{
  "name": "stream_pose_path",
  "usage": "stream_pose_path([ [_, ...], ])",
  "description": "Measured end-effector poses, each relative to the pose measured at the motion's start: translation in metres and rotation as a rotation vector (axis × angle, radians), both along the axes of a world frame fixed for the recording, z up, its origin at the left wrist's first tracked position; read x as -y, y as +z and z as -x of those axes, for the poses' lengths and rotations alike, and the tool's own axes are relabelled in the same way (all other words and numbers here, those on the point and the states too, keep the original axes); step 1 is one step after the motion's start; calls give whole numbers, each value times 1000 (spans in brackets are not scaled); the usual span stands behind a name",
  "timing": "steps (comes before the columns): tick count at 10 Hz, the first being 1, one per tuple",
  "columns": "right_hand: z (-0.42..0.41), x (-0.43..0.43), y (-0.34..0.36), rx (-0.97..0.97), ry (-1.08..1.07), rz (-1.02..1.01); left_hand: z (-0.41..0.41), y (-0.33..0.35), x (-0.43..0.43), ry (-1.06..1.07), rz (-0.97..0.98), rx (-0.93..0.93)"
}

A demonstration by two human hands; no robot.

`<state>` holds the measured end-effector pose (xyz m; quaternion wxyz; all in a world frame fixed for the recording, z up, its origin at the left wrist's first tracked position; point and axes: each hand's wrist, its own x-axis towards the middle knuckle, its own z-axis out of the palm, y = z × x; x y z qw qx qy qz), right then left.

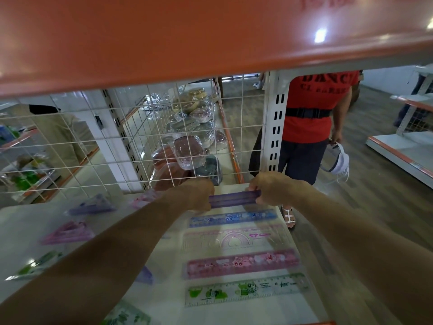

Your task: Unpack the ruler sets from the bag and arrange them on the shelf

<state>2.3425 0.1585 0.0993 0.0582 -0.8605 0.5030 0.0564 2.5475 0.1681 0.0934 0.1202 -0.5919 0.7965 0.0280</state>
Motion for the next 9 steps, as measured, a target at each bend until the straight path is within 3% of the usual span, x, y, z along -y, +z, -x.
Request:
stream_pose_path([
  [4,0,-7,2,-25,0,-2,5,4,-9,-9,-5,27],
  [7,6,-25,17,45,37,4,9,24,-33,35,69,-55],
  [9,0,-32,5,-18,143,117,5,16,-55,122,135,-4],
])
